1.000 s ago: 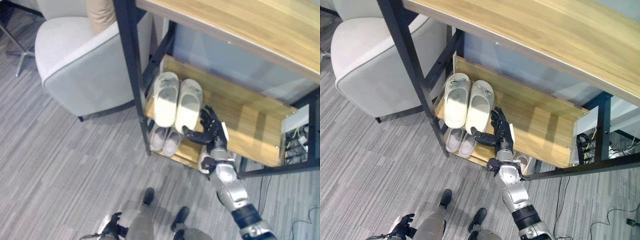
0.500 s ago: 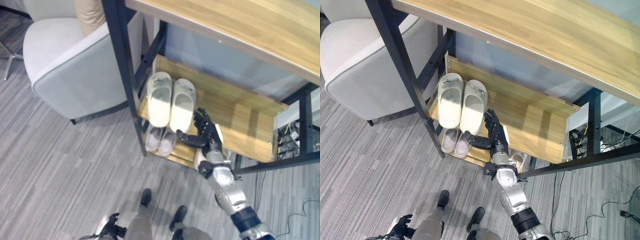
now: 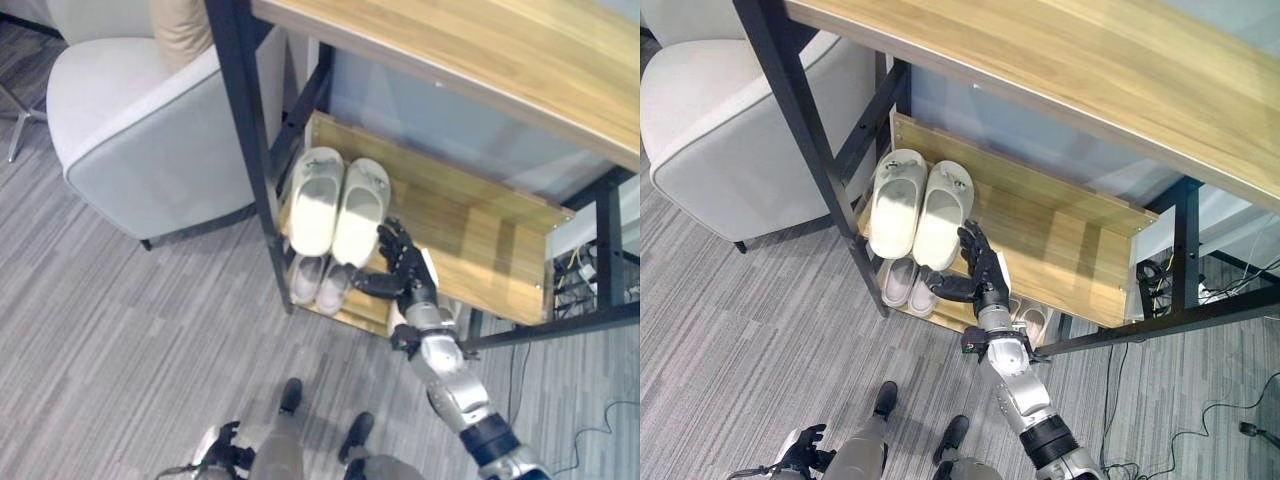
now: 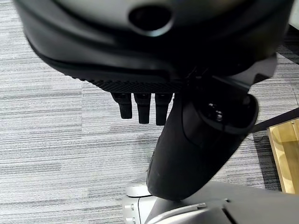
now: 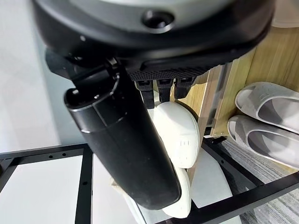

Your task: Arrange the slippers neatly on the shoe rack.

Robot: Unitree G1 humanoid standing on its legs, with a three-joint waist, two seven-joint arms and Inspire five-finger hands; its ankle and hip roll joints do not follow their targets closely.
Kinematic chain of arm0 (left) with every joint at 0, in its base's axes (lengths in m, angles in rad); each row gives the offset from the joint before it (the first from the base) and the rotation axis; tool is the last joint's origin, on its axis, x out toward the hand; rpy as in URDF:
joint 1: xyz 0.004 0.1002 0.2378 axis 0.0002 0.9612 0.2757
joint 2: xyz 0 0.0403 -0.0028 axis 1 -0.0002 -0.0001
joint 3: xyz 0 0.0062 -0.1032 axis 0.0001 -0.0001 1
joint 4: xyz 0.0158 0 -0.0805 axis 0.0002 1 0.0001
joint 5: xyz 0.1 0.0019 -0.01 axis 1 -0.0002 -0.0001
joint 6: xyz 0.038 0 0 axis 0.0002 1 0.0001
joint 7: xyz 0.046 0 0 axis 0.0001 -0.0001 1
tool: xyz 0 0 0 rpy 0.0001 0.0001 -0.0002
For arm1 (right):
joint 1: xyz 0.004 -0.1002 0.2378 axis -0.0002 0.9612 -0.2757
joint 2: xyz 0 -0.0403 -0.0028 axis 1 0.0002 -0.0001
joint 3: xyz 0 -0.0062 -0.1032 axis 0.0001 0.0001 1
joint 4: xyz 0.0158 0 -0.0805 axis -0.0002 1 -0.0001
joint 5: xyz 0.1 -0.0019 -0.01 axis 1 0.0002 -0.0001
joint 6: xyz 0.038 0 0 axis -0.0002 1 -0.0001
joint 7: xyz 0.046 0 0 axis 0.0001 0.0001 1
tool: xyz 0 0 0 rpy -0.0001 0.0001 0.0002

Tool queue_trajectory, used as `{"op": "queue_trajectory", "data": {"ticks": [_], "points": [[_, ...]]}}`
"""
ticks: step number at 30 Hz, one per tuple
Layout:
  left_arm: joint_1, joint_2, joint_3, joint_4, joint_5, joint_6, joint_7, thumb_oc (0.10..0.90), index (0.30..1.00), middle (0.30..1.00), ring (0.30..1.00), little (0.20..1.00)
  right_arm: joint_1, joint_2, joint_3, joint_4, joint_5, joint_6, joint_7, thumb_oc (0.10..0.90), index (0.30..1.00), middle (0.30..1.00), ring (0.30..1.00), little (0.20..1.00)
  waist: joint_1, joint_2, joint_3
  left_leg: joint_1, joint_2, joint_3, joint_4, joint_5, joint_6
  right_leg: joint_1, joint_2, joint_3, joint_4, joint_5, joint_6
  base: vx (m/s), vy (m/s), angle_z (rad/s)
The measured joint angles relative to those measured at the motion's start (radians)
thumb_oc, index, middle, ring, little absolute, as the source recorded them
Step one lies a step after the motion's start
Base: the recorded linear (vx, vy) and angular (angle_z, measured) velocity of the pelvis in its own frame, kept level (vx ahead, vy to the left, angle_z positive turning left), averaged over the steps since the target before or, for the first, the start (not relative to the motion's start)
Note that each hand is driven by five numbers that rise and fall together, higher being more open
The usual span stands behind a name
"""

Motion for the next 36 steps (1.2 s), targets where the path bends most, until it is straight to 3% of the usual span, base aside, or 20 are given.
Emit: {"op": "queue_trajectory", "data": {"ticks": [7,13,17,23,27,34,36], "points": [[0.009,-0.006,0.023,0.000,0.001,-0.001,-0.005,0.800,0.900,0.900,0.900,0.900,0.072,-0.083,-0.033,-0.119,-0.024,0.016,0.040,0.800,0.900,0.900,0.900,0.900,-0.001,0.000,-0.003,0.021,-0.003,0.009,0.000,-0.006,0.003,0.017,-0.005,0.010,0.000,0.001,-0.001,0.01,0.004,-0.04],[0.056,-0.006,0.042,0.019,0.003,-0.001,-0.029,0.800,0.900,0.900,0.900,0.900,0.253,-0.147,-0.119,-0.262,-0.058,0.015,0.116,0.800,0.900,0.900,0.900,0.900,-0.068,0.002,-0.068,0.040,-0.004,0.033,-0.001,-0.018,0.007,0.025,-0.010,0.031,0.000,0.000,0.001,0.01,-0.003,-0.10],[0.069,-0.007,0.048,0.029,0.003,-0.001,-0.037,0.800,0.900,0.900,0.900,0.900,0.355,-0.168,-0.144,-0.273,-0.055,0.015,0.182,0.800,0.900,0.900,0.900,0.900,-0.088,0.008,-0.088,0.057,0.000,0.052,-0.001,-0.023,0.008,0.031,-0.009,0.049,0.000,0.000,0.002,-0.01,-0.016,-0.15],[0.097,-0.008,0.059,0.030,0.005,-0.002,-0.077,0.800,0.900,0.900,0.900,0.900,0.520,-0.267,-0.135,-0.288,-0.061,0.026,0.312,0.800,0.900,0.900,0.900,0.900,-0.114,0.026,-0.127,0.074,0.003,0.083,-0.004,-0.032,0.009,0.036,-0.010,0.079,0.000,0.003,0.006,-0.01,-0.029,-0.16],[0.100,-0.009,0.067,0.041,0.006,-0.004,-0.105,0.800,0.900,0.900,0.900,0.900,0.613,-0.305,-0.157,-0.288,-0.167,0.028,0.373,0.800,0.900,0.900,0.900,0.900,-0.142,0.036,-0.143,0.097,0.003,0.097,-0.004,-0.034,0.010,0.048,-0.012,0.094,-0.001,-0.003,0.014,-0.01,-0.026,-0.11],[0.116,-0.016,0.060,0.068,0.015,-0.009,-0.121,0.800,0.900,0.900,0.900,0.900,0.696,-0.371,-0.184,-0.137,-0.385,0.025,0.401,0.800,0.900,0.900,0.900,0.900,-0.176,0.057,-0.188,0.123,0.004,0.144,-0.005,-0.046,0.022,0.050,-0.017,0.137,-0.001,0.004,0.021,0.00,-0.020,-0.21],[0.122,-0.015,0.031,0.075,0.016,-0.010,-0.125,0.800,0.900,0.900,0.900,0.900,0.631,-0.342,-0.155,0.078,-0.442,0.015,0.383,0.800,0.900,0.900,0.900,0.900,-0.189,0.063,-0.203,0.130,0.004,0.161,-0.005,-0.049,0.025,0.048,-0.017,0.156,-0.002,0.007,0.022,0.00,-0.039,-0.18]]}}
